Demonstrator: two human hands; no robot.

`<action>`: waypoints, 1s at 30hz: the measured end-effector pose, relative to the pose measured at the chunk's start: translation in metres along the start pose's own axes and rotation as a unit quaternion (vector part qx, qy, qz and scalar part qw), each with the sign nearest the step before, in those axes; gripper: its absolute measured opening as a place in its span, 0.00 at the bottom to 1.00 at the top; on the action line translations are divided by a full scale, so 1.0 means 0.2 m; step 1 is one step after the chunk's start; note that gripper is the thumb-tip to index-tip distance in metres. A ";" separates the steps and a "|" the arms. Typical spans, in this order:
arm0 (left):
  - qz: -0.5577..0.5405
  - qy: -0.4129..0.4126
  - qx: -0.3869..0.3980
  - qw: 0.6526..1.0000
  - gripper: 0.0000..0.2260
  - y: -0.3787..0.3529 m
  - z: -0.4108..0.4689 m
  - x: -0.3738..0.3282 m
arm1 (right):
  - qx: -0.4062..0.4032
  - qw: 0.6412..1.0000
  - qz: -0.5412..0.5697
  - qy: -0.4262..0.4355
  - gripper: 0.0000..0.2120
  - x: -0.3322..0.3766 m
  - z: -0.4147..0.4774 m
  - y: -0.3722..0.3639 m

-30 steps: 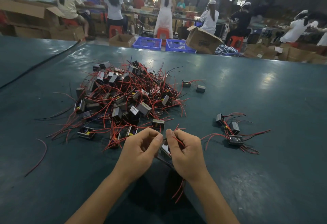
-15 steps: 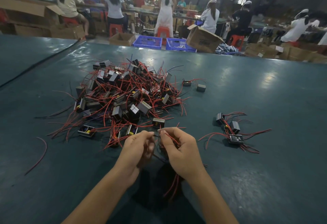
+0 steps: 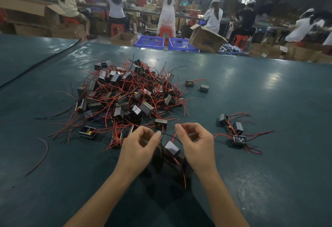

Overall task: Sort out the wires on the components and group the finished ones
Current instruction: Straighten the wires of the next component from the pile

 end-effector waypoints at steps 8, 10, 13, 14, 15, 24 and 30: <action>0.150 -0.242 -0.079 0.955 0.26 -0.05 -0.08 -0.02 | 0.025 0.999 0.039 -0.025 0.12 -0.01 -0.01 -0.01; 0.104 -0.185 -0.063 0.975 0.30 -0.05 -0.08 0.00 | 0.033 0.998 0.041 -0.029 0.13 -0.01 -0.01 -0.02; 0.120 -0.184 -0.057 0.974 0.30 -0.05 -0.07 0.03 | 0.043 0.997 0.049 -0.044 0.12 -0.02 -0.01 -0.03; 0.125 -0.195 -0.054 0.971 0.29 -0.05 -0.07 0.03 | 0.043 0.997 0.049 -0.047 0.11 -0.02 -0.01 -0.04; 0.136 -0.212 -0.052 0.966 0.28 -0.05 -0.07 0.03 | 0.042 0.997 0.049 -0.048 0.11 -0.02 -0.01 -0.04; 0.135 -0.193 -0.047 0.971 0.16 -0.04 -0.05 0.05 | 0.053 0.992 0.098 -0.067 0.14 0.01 -0.02 -0.03; 0.127 -0.195 -0.081 0.969 0.05 0.00 -0.03 0.03 | 0.046 0.994 0.097 -0.033 0.14 0.03 -0.03 -0.04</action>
Point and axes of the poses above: each hand's wrist, its own z-axis towards the middle knuckle, its own y-axis out of the back of the hand, x = y × z, the point moved 2 cm from there along z, towards the middle knuckle, and after that the axes turned 8 degrees about z, right-handed, at the moved point
